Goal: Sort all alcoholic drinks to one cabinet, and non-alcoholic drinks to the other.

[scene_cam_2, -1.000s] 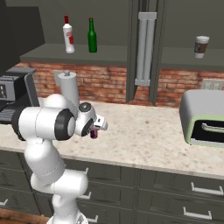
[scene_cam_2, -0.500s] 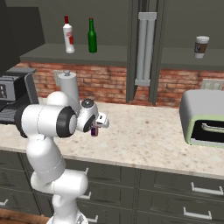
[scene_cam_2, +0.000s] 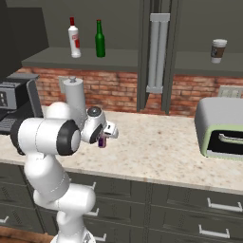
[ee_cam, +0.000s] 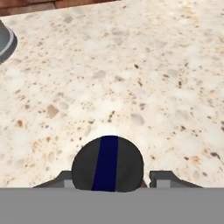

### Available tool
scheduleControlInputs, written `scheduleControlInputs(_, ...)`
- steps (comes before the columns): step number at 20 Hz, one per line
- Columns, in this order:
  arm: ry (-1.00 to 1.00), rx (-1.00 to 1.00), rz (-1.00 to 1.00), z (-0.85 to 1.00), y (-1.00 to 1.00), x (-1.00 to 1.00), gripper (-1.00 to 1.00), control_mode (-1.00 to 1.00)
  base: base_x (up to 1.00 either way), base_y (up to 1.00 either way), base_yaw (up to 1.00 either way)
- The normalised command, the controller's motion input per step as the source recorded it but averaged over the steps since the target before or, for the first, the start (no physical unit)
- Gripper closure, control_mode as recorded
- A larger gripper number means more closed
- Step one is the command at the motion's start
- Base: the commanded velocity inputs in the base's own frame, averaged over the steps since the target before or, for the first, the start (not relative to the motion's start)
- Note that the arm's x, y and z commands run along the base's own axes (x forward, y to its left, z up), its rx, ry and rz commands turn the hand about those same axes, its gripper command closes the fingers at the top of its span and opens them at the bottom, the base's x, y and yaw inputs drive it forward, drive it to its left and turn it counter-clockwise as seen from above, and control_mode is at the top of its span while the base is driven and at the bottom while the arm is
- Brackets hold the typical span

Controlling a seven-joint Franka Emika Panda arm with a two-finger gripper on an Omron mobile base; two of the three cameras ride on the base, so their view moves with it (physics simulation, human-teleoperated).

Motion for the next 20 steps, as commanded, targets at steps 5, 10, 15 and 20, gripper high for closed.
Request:
scheduleControlInputs(5, -0.04, 0.0, 0.01, 0.35, -0.09, -0.21, 1.0, -1.0, 0.0, 0.0, 0.0)
scheduleControlInputs(10, -0.06, 0.0, 0.03, 0.42, -0.04, -0.22, 1.0, -1.0, 0.0, 0.0, 0.0)
scheduleControlInputs(15, -0.06, 0.0, 0.03, 0.42, 0.0, -0.24, 1.0, -1.0, 0.0, 0.0, 0.0)
scheduleControlInputs(20, -0.07, -0.01, 0.01, 0.43, 0.0, -0.31, 1.0, -1.0, 0.0, 0.0, 0.0)
